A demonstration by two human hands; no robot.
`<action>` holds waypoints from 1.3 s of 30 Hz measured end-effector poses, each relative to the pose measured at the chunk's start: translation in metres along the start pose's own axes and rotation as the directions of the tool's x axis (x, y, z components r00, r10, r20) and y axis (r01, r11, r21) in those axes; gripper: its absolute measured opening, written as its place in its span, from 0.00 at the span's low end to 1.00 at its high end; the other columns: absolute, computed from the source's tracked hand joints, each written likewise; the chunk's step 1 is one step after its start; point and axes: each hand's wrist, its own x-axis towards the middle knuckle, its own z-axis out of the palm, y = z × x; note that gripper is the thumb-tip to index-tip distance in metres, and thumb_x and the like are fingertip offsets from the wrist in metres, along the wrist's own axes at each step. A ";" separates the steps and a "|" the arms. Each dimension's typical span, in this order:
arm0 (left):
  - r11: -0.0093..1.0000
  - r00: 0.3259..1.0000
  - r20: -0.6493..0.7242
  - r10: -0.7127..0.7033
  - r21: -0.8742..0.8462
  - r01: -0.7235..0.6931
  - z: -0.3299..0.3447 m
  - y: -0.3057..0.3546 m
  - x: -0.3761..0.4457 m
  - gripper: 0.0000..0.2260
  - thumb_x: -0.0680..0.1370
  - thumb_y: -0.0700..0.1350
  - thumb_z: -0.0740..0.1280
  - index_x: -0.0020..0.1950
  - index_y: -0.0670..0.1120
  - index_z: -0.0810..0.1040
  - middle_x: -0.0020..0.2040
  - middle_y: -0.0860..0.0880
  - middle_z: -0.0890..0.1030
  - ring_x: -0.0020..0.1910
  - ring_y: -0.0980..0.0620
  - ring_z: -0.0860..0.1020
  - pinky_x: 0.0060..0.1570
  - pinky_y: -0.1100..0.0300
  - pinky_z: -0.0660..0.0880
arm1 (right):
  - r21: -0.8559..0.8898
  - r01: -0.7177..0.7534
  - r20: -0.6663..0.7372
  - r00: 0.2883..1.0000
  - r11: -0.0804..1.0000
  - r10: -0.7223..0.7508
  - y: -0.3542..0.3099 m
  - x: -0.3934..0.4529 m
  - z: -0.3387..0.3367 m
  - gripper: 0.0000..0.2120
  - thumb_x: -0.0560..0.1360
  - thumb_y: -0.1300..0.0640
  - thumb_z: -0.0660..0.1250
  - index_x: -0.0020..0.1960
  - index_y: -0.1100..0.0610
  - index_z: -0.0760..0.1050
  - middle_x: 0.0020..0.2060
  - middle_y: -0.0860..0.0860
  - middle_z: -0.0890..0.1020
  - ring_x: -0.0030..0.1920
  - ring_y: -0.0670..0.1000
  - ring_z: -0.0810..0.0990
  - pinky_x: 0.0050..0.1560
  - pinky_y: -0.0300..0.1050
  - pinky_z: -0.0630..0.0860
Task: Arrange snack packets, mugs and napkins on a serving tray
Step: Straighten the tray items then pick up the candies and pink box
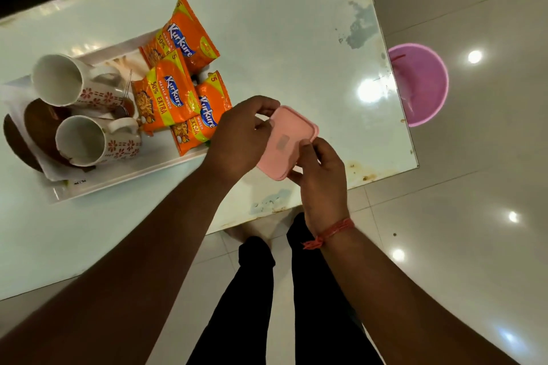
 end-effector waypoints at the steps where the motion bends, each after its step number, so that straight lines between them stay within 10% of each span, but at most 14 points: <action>1: 0.998 0.999 -0.004 0.038 0.050 -0.038 0.002 -0.001 -0.001 0.15 0.79 0.37 0.65 0.64 0.50 0.78 0.60 0.53 0.81 0.51 0.57 0.79 0.45 0.70 0.74 | -0.089 0.012 -0.040 0.999 0.996 -0.016 0.006 0.000 -0.001 0.11 0.82 0.53 0.59 0.55 0.53 0.79 0.49 0.54 0.83 0.49 0.52 0.84 0.48 0.50 0.83; 10: 0.866 0.957 0.035 0.287 0.417 -0.275 0.032 -0.012 -0.002 0.16 0.81 0.37 0.61 0.68 0.43 0.76 0.63 0.44 0.80 0.61 0.43 0.75 0.60 0.53 0.71 | -0.265 0.009 -0.252 0.965 0.964 -0.078 0.044 0.012 -0.001 0.04 0.79 0.54 0.64 0.52 0.50 0.69 0.36 0.33 0.79 0.36 0.48 0.85 0.42 0.44 0.80; 13: 0.860 0.950 0.040 0.308 0.416 -0.297 0.038 -0.018 0.002 0.16 0.81 0.36 0.62 0.68 0.42 0.76 0.64 0.43 0.80 0.62 0.42 0.75 0.60 0.52 0.71 | -0.245 0.038 -0.291 0.950 0.969 -0.111 0.049 0.016 0.001 0.07 0.79 0.56 0.66 0.53 0.51 0.68 0.33 0.41 0.78 0.37 0.50 0.85 0.35 0.31 0.75; 20: 0.828 0.941 0.137 0.310 0.446 -0.338 0.053 -0.041 0.010 0.26 0.75 0.32 0.70 0.72 0.41 0.71 0.64 0.39 0.78 0.61 0.40 0.76 0.59 0.48 0.75 | -0.483 0.220 -0.118 0.943 0.847 -0.312 0.063 0.020 -0.001 0.18 0.82 0.54 0.59 0.71 0.53 0.63 0.56 0.51 0.77 0.53 0.50 0.79 0.56 0.49 0.78; 27: 0.756 0.906 0.162 0.390 0.505 -0.416 0.058 -0.053 0.012 0.32 0.68 0.30 0.74 0.72 0.36 0.70 0.58 0.36 0.79 0.54 0.37 0.78 0.52 0.46 0.78 | -0.618 0.267 -0.060 0.922 0.740 -0.383 0.075 0.025 0.006 0.22 0.81 0.44 0.47 0.73 0.49 0.54 0.57 0.54 0.72 0.41 0.56 0.80 0.36 0.50 0.79; 34: 0.832 0.936 0.104 0.336 0.434 -0.346 0.055 -0.040 0.002 0.25 0.75 0.33 0.66 0.73 0.40 0.70 0.63 0.38 0.78 0.58 0.38 0.78 0.56 0.46 0.78 | -0.464 0.221 -0.059 0.959 0.858 -0.278 0.066 0.025 -0.001 0.21 0.83 0.53 0.54 0.75 0.51 0.57 0.62 0.44 0.70 0.56 0.30 0.71 0.57 0.30 0.71; 39: 0.991 0.983 -0.136 0.124 0.075 -0.115 0.066 -0.021 -0.024 0.17 0.79 0.37 0.60 0.66 0.46 0.74 0.72 0.46 0.71 0.72 0.49 0.68 0.68 0.61 0.69 | -0.391 0.188 -0.107 0.963 0.901 -0.247 0.030 0.041 -0.010 0.24 0.78 0.62 0.60 0.72 0.47 0.62 0.57 0.47 0.77 0.48 0.40 0.80 0.48 0.40 0.80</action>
